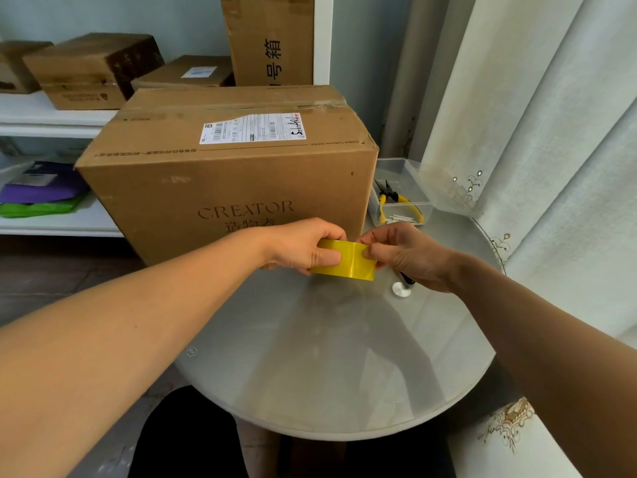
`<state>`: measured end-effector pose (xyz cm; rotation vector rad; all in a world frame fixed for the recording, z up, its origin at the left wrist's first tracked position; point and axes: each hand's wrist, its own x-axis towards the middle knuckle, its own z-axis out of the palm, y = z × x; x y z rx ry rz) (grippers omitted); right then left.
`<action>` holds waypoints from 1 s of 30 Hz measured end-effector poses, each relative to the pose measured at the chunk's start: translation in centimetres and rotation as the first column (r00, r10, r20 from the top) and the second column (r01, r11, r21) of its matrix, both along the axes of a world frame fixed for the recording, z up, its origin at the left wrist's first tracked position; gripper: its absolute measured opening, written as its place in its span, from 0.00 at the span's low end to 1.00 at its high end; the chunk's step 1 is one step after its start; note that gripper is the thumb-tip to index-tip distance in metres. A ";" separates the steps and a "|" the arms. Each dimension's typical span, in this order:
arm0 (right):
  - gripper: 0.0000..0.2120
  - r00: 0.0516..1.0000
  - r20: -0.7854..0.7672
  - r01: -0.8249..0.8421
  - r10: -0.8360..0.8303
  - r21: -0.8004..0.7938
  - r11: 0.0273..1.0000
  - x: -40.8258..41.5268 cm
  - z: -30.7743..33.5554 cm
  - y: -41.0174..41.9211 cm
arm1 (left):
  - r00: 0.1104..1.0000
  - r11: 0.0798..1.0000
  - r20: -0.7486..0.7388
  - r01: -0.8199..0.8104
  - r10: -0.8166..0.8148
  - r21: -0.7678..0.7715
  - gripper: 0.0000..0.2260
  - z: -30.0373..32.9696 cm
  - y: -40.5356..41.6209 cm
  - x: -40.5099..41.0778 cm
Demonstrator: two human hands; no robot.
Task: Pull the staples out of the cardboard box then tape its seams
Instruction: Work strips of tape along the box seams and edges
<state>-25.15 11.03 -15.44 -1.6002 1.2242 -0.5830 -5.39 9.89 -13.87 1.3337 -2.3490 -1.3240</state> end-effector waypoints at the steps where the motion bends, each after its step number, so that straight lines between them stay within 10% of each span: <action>1: 0.08 1.000 0.000 0.004 -0.004 -0.004 1.000 0.0 0.0 0.0 | 1.000 1.000 0.007 -0.002 0.002 0.002 0.07 0.0 0.0 0.0; 30: 0.15 0.970 -0.244 -0.048 0.018 -0.116 0.992 2.2 1.0 1.2 | 0.997 0.997 -0.034 -0.071 0.072 0.026 0.06 0.3 0.1 -0.1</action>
